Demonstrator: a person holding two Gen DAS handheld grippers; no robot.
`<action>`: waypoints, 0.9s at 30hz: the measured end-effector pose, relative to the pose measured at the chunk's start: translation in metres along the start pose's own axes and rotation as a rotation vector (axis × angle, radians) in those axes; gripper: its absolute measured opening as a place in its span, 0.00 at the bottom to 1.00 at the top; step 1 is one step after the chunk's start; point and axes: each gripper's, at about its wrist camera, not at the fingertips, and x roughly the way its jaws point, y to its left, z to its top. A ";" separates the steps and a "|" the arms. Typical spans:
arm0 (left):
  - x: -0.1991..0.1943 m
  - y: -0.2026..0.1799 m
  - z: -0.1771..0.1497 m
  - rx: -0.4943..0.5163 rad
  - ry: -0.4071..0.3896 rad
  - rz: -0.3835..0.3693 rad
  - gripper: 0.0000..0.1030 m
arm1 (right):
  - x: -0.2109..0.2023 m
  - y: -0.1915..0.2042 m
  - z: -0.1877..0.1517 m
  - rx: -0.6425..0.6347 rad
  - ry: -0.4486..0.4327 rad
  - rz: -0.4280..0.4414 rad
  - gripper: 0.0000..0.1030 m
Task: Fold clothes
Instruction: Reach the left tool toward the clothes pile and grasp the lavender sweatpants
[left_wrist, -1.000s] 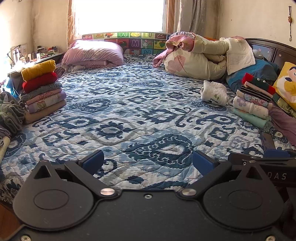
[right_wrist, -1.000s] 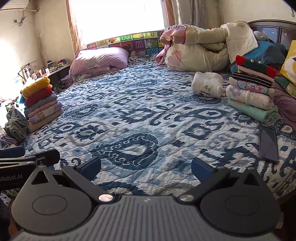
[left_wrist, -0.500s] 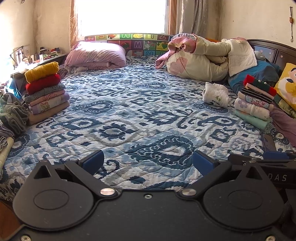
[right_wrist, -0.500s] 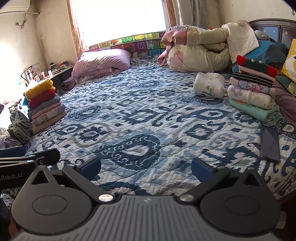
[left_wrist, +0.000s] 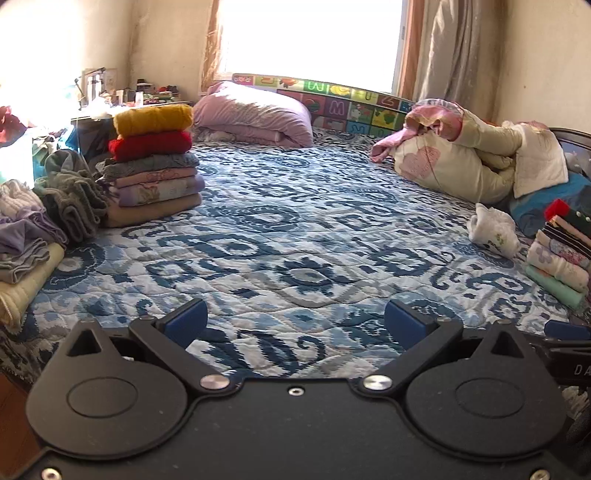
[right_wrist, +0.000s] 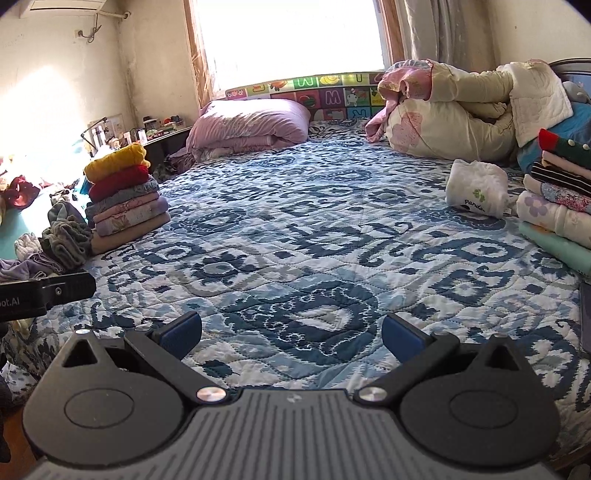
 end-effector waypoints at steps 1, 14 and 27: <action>0.005 0.014 0.000 -0.023 0.006 0.017 1.00 | 0.007 0.004 0.001 -0.014 0.000 0.013 1.00; 0.044 0.176 0.026 -0.219 -0.019 0.239 0.99 | 0.102 0.050 0.026 -0.148 0.111 0.182 1.00; 0.081 0.262 0.086 -0.239 -0.095 0.398 0.51 | 0.174 0.060 0.043 0.033 0.208 0.349 0.98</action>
